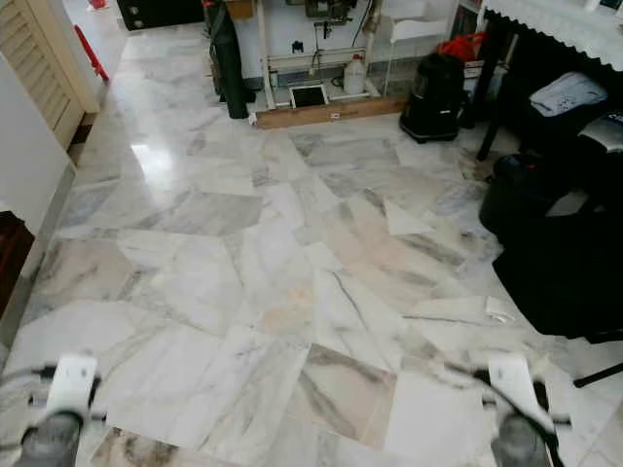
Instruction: Sweep floor
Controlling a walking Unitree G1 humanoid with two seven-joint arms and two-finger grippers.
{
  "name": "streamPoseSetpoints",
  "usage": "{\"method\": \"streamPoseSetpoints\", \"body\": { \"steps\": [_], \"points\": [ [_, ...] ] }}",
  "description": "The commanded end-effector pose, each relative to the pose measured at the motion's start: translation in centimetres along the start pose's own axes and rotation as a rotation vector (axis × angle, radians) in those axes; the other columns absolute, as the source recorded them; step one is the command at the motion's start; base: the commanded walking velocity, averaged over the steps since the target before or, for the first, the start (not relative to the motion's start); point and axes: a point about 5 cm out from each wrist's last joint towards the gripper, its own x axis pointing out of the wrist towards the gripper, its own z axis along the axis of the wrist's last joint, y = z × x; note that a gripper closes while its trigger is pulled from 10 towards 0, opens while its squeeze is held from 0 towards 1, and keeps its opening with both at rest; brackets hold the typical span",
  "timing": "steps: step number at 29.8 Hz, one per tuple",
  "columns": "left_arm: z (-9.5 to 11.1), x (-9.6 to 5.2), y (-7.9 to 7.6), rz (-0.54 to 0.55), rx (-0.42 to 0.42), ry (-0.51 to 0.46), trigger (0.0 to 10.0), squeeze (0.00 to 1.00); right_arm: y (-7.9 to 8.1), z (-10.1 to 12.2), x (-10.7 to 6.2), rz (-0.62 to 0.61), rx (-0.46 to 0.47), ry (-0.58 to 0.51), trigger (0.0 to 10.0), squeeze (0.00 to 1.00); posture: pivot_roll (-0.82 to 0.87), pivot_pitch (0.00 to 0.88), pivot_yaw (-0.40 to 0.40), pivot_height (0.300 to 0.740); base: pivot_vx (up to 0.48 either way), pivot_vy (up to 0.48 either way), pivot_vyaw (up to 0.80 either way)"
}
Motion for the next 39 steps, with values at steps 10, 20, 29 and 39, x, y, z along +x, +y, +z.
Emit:
{"method": "streamPoseSetpoints", "body": {
  "steps": [10,20,29,39],
  "points": [
    [7.5,0.5,-2.3,-0.015,-0.146,-0.333,10.0,0.00,3.8,12.5,-1.9,0.089,0.323,-0.512,10.0,0.00,-0.05,0.045,0.028,0.740,0.000,0.000,0.00],
    [11.1,-0.5,-4.6,-0.094,-0.339,-0.449,10.0,0.00,4.2,13.7,-2.3,0.118,0.564,-0.475,10.0,0.00,-0.06,0.042,0.022,0.740,0.000,0.000,0.00],
    [12.2,-1.4,-7.0,-0.270,-0.432,-0.490,10.0,0.00,6.6,12.8,-2.9,0.238,0.727,-0.399,10.0,0.00,-0.06,0.031,0.022,0.740,0.000,0.000,0.00],
    [11.2,-1.6,-7.7,-0.348,-0.422,-0.447,10.0,0.00,7.8,12.6,-3.0,0.341,0.704,-0.393,10.0,0.00,-0.04,0.012,0.024,0.740,0.000,0.000,0.00]
  ]
}}
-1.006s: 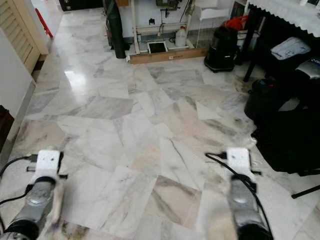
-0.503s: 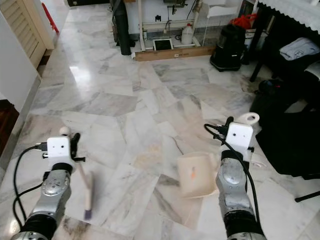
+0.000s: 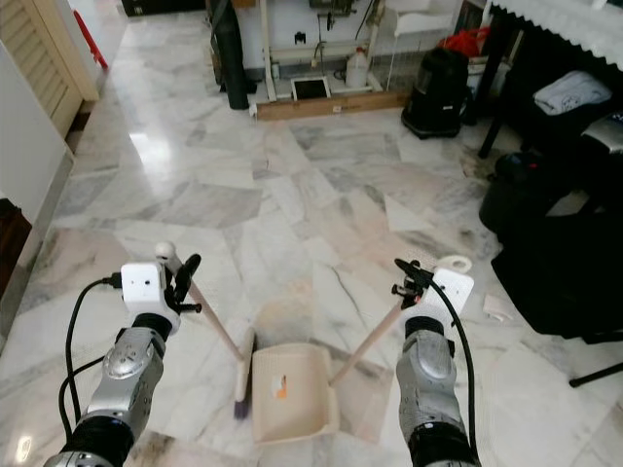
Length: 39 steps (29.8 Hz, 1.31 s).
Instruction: Sweep floor
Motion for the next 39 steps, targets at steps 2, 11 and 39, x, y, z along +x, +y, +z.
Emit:
{"method": "streamPoseSetpoints", "body": {
  "steps": [2,11,39],
  "points": [
    [0.0,-0.1,0.2,-0.011,0.003,0.006,10.0,0.00,0.6,0.7,0.3,0.035,-0.023,-0.036,10.0,0.00,-0.04,0.007,0.026,0.740,0.000,0.000,0.00],
    [-0.1,-0.3,0.9,-0.001,0.051,0.008,10.0,0.00,0.9,0.6,0.4,0.109,-0.121,-0.036,10.0,0.00,-0.05,0.007,0.024,0.740,0.000,0.000,0.00],
    [0.3,-0.8,2.0,0.103,0.006,-0.025,10.0,0.00,1.6,-0.2,-0.1,0.109,-0.123,-0.037,10.0,0.00,-0.04,0.047,0.008,0.740,0.000,0.000,0.00]
  ]
}}
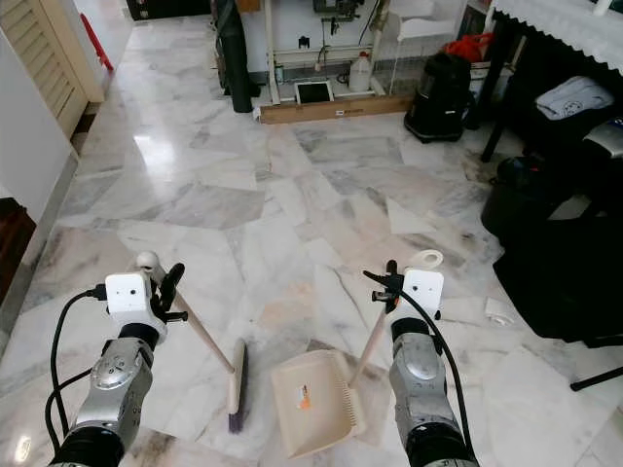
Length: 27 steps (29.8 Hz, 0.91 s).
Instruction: Sweep floor
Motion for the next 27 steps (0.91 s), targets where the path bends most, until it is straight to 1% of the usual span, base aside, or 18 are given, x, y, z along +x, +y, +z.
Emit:
{"method": "streamPoseSetpoints", "body": {
  "steps": [1,8,13,17,20,25,27],
  "points": [
    [0.8,0.2,0.3,0.010,0.005,-0.032,10.0,0.00,0.3,0.9,0.4,0.002,0.023,-0.045,10.0,0.00,-0.04,0.047,0.009,0.740,0.000,0.000,0.00],
    [0.7,0.2,0.4,0.024,-0.001,-0.026,10.0,0.00,0.2,1.1,0.4,-0.002,0.023,-0.052,10.0,0.00,-0.04,0.046,0.011,0.740,0.000,0.000,0.00],
    [0.7,0.2,0.6,0.037,0.001,-0.025,10.0,0.00,0.6,1.2,0.4,0.024,0.016,-0.062,10.0,0.00,-0.04,0.046,0.000,0.740,0.270,0.000,0.00],
    [0.6,0.0,0.7,0.050,-0.003,-0.023,10.0,0.00,1.1,1.3,0.5,0.067,-0.018,-0.058,10.0,0.00,-0.04,0.043,-0.007,0.740,0.322,0.000,0.00],
    [0.6,0.0,0.7,0.052,-0.004,-0.023,10.0,0.00,1.2,1.4,0.5,0.076,-0.038,-0.070,10.0,0.00,-0.04,0.044,-0.010,0.740,0.342,0.000,0.00],
    [0.5,0.0,0.7,0.059,-0.006,-0.020,10.0,0.00,1.3,1.4,0.5,0.077,-0.023,-0.067,10.0,0.00,-0.04,0.041,-0.011,0.740,0.343,0.000,0.55],
    [0.6,0.0,0.7,0.060,-0.006,-0.021,10.0,0.00,1.3,1.4,0.5,0.072,-0.015,-0.068,10.0,0.00,-0.03,0.038,-0.010,0.740,0.343,0.000,0.00]
  ]
}}
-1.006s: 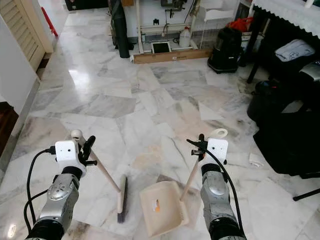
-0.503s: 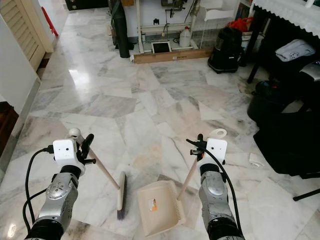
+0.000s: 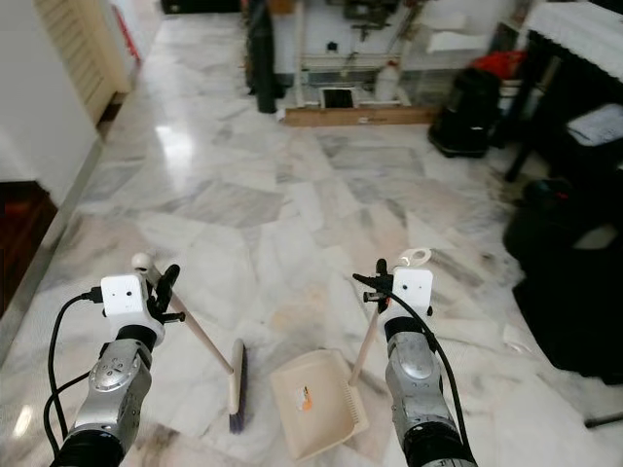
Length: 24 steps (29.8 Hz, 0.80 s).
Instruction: Sweep floor
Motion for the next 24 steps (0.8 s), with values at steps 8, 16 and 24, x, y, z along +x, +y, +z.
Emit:
{"method": "streamPoseSetpoints", "body": {
  "steps": [8,16,24],
  "points": [
    [0.89,0.46,-0.91,-0.023,-0.001,-0.035,10.0,0.00,-0.80,1.03,0.24,-0.028,0.014,-0.054,10.0,0.00,-0.03,0.037,-0.005,0.740,0.344,0.000,0.00],
    [0.88,0.49,-0.87,-0.026,0.004,-0.032,10.0,0.00,-0.68,0.90,0.26,-0.025,0.023,-0.047,10.0,0.00,-0.03,0.032,-0.002,0.740,0.343,0.000,0.00],
    [0.91,0.58,-0.99,-0.029,0.002,-0.033,10.0,0.00,-0.62,0.90,0.33,-0.022,0.023,-0.046,10.0,0.00,-0.03,0.027,-0.003,0.740,0.345,0.000,0.00]
  ]
}}
